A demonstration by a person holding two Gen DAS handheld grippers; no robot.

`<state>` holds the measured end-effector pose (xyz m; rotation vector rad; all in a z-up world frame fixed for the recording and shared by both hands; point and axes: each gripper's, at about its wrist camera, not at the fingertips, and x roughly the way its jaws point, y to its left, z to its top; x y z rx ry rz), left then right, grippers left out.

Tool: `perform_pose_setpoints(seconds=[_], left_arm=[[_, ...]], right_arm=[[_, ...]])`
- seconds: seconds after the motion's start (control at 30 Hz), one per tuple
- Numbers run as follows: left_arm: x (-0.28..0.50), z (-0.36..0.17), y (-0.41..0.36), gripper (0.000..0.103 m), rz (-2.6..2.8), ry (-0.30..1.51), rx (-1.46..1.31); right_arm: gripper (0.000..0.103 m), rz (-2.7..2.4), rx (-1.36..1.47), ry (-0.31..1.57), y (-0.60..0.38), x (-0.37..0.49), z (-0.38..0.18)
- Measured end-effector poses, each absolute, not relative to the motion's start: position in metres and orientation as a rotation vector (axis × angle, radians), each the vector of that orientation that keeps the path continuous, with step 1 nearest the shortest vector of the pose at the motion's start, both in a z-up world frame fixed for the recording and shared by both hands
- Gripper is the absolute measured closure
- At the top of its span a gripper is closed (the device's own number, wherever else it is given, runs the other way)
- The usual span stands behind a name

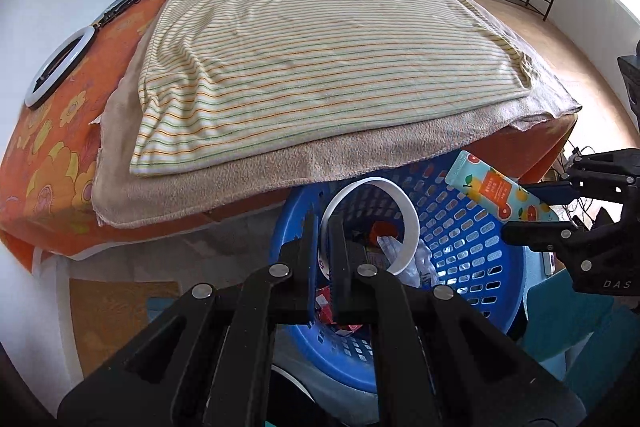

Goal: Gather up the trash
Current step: 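Carry the tube and headband over the blue basket with both grippers, then open both grippers to drop the tube and headband into the basket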

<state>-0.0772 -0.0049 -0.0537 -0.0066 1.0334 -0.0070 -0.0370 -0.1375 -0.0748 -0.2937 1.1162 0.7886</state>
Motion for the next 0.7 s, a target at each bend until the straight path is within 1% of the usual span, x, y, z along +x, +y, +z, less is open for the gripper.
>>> perform_pose_setpoints(seconds=[0.23,0.7], left_arm=[[-0.075,-0.063,-0.011,0.101,-0.019,1.058,0.004],[-0.075,-0.076,-0.021,0.101,-0.033,1.102,0.022]], right_arm=[[0.068,0.783,-0.309,1.147,-0.134,-0.039,-0.089],[0.067,0.764,-0.303,1.177,-0.133,-0.033,-0.1]])
